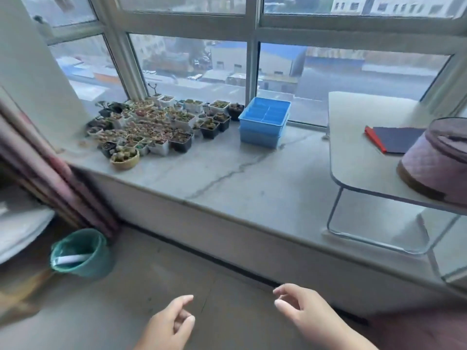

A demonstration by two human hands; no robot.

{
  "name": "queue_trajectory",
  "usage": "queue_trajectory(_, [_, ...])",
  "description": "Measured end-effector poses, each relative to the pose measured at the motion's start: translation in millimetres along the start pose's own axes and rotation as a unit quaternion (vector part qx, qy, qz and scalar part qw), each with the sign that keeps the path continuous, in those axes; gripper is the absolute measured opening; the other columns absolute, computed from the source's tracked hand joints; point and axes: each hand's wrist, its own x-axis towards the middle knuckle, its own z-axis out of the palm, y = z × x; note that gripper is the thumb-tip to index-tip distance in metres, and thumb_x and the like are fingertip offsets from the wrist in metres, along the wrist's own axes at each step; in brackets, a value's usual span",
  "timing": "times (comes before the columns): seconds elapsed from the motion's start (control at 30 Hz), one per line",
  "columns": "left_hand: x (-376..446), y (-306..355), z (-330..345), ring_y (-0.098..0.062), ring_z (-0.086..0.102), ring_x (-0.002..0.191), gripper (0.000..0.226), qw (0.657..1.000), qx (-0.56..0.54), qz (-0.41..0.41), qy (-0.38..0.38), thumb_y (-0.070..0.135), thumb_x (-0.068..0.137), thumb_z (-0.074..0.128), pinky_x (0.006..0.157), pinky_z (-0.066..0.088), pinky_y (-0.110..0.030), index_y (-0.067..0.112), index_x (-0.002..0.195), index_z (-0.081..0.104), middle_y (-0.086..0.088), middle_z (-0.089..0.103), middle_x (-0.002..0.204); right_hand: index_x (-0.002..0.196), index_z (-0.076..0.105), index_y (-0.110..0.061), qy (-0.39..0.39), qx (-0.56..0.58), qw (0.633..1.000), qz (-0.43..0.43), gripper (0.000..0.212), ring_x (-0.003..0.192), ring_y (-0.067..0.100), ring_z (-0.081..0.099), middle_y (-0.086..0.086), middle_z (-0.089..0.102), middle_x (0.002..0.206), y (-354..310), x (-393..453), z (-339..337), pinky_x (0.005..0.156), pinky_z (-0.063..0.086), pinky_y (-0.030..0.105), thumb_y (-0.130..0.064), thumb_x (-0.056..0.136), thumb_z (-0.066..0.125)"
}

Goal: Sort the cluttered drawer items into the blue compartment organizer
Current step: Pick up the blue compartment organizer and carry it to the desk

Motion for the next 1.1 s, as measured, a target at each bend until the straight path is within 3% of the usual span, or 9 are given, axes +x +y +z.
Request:
queue_trajectory(0.13, [58, -5, -43, -0.003, 0.06, 0.062, 0.037, 1.0, 0.004, 0.006, -0.017, 0.021, 0.082, 0.064, 0.074, 0.052, -0.023, 0.052, 0.098, 0.051, 0.018, 0.066, 0.077, 0.093, 0.062, -0.048, -0.006, 0.008, 1.0, 0.0, 0.011, 0.084, -0.015, 0.058, -0.026, 0.066, 0.086, -38, 41, 14, 0.077, 0.042, 0.007, -0.047, 0.083, 0.059])
queue_trajectory(0.37, [181, 20, -60, -0.011, 0.065, 0.071, 0.037, 0.997, 0.003, 0.043, -0.068, 0.019, 0.086, 0.062, 0.069, 0.057, -0.03, 0.051, 0.103, 0.053, 0.015, 0.066, 0.083, 0.09, 0.066, -0.041, 0.069, 0.06, 0.989, 0.115, 0.01, 0.073, -0.009, 0.063, -0.02, 0.07, 0.077, -2, 99, -25, 0.069, 0.044, 0.008, -0.032, 0.085, 0.065])
queue_trajectory(0.5, [258, 45, -66, -0.007, 0.066, 0.076, 0.036, 0.997, -0.003, 0.052, -0.053, 0.022, 0.087, 0.061, 0.07, 0.058, -0.034, 0.054, 0.101, 0.053, 0.016, 0.066, 0.087, 0.091, 0.064, -0.038, 0.084, 0.086, 0.984, 0.133, 0.011, 0.079, 0.001, 0.066, -0.009, 0.071, 0.083, 6, 166, -46, 0.074, 0.051, 0.023, -0.028, 0.088, 0.063])
queue_trajectory(0.57, [295, 61, -72, -0.004, 0.066, 0.078, 0.033, 0.996, 0.003, 0.066, -0.054, 0.025, 0.088, 0.06, 0.073, 0.057, -0.034, 0.054, 0.102, 0.053, 0.022, 0.065, 0.09, 0.093, 0.062, -0.038, 0.079, 0.096, 0.984, 0.127, 0.009, 0.081, 0.003, 0.065, -0.009, 0.07, 0.088, -3, 203, -56, 0.072, 0.049, 0.023, -0.03, 0.089, 0.061])
queue_trajectory(0.73, [377, 106, -87, -0.02, 0.067, 0.083, 0.032, 0.993, -0.013, 0.093, -0.07, 0.019, 0.091, 0.059, 0.076, 0.057, -0.044, 0.04, 0.113, 0.055, 0.007, 0.063, 0.089, 0.099, 0.06, -0.039, 0.104, 0.133, 0.978, 0.126, 0.01, 0.082, 0.004, 0.062, -0.013, 0.065, 0.092, -35, 262, -83, 0.073, 0.048, 0.025, -0.035, 0.09, 0.057])
queue_trajectory(0.93, [486, 151, -96, -0.012, 0.067, 0.075, 0.029, 0.985, -0.036, 0.116, -0.127, 0.012, 0.092, 0.057, 0.058, 0.054, -0.025, 0.03, 0.115, 0.055, 0.0, 0.064, 0.089, 0.104, 0.06, -0.034, 0.152, 0.173, 0.951, 0.204, 0.013, 0.089, 0.01, 0.063, -0.01, 0.064, 0.095, -56, 286, -99, 0.083, 0.049, 0.029, -0.03, 0.092, 0.056])
queue_trajectory(1.1, [633, 193, -93, -0.019, 0.061, 0.07, 0.027, 0.977, -0.067, 0.125, -0.158, 0.009, 0.096, 0.048, 0.054, 0.052, -0.027, 0.013, 0.122, 0.053, -0.012, 0.063, 0.088, 0.1, 0.061, -0.038, 0.244, 0.213, 0.895, 0.307, 0.013, 0.087, 0.007, 0.064, -0.008, 0.067, 0.095, -78, 308, -84, 0.083, 0.05, 0.031, -0.029, 0.091, 0.059])
